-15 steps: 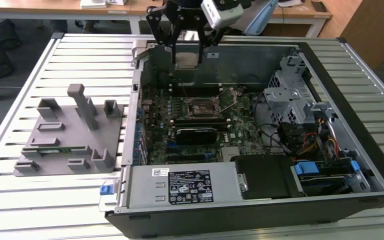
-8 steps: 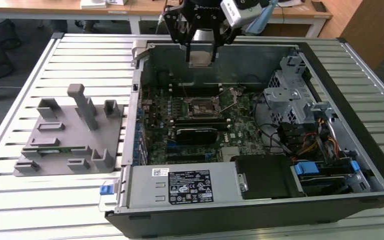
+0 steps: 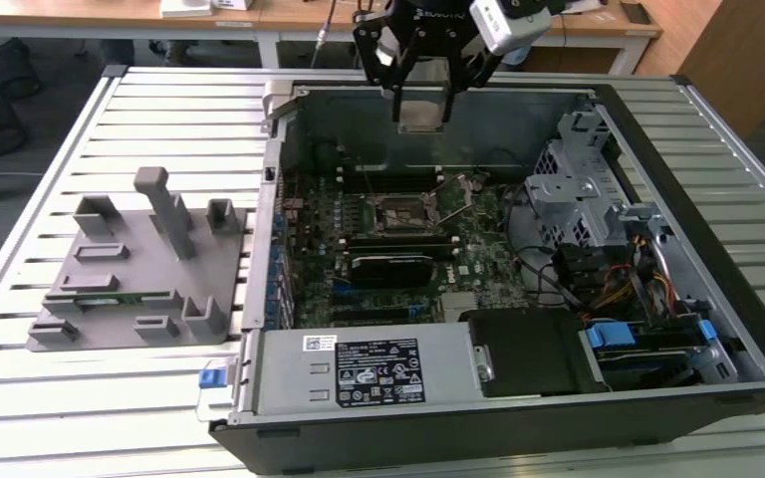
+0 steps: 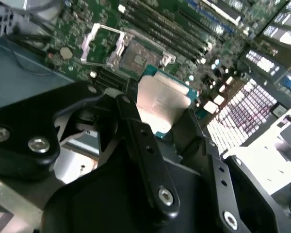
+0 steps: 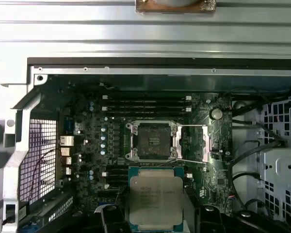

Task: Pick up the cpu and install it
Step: 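Place the cpu into insertion slot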

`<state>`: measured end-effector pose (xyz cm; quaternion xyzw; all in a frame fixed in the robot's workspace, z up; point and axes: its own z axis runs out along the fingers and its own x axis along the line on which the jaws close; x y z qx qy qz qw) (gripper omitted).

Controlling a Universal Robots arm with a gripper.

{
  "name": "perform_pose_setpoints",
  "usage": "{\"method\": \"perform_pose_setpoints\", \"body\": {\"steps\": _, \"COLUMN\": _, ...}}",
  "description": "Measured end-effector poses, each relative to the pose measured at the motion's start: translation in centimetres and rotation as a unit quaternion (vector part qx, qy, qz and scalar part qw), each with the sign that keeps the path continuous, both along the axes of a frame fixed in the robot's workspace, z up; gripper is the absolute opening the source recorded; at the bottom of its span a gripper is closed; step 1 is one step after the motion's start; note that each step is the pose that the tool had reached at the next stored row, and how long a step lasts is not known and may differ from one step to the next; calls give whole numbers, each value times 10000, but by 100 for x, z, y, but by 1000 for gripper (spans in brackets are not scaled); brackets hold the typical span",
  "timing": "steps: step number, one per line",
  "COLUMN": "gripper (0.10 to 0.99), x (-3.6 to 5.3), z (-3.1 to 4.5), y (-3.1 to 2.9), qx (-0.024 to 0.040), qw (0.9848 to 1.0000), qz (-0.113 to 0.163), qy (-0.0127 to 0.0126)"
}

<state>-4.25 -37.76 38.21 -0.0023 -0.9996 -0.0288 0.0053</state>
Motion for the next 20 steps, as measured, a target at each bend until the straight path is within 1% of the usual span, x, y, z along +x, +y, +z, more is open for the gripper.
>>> {"method": "perform_pose_setpoints", "body": {"steps": 4, "gripper": 533, "x": 7, "z": 0, "y": 0, "qx": -4, "qw": 10000, "qz": -28, "qy": 0}}
{"method": "perform_pose_setpoints", "body": {"steps": 7, "gripper": 533, "x": 8, "z": -1, "y": 1, "qx": -4, "qw": 9997, "qz": -244, "qy": 0}}
{"method": "perform_pose_setpoints", "body": {"steps": 10, "gripper": 533, "x": 8, "z": -1, "y": 1, "qx": -6, "qw": 9987, "qz": -514, "qy": 0}}
{"method": "perform_pose_setpoints", "body": {"steps": 12, "gripper": 533, "x": 8, "z": -3, "y": 1, "qx": -5, "qw": 9975, "qz": -700, "qy": 0}}
{"method": "perform_pose_setpoints", "body": {"steps": 15, "gripper": 533, "x": 8, "z": -5, "y": 0, "qx": -6, "qw": 9953, "qz": -971, "qy": 1}}
{"method": "perform_pose_setpoints", "body": {"steps": 18, "gripper": 533, "x": 8, "z": -8, "y": 1, "qx": -6, "qw": 9923, "qz": -1240, "qy": 1}}
{"method": "perform_pose_setpoints", "body": {"steps": 20, "gripper": 533, "x": 8, "z": -11, "y": 1, "qx": -6, "qw": 9899, "qz": -1421, "qy": 1}}
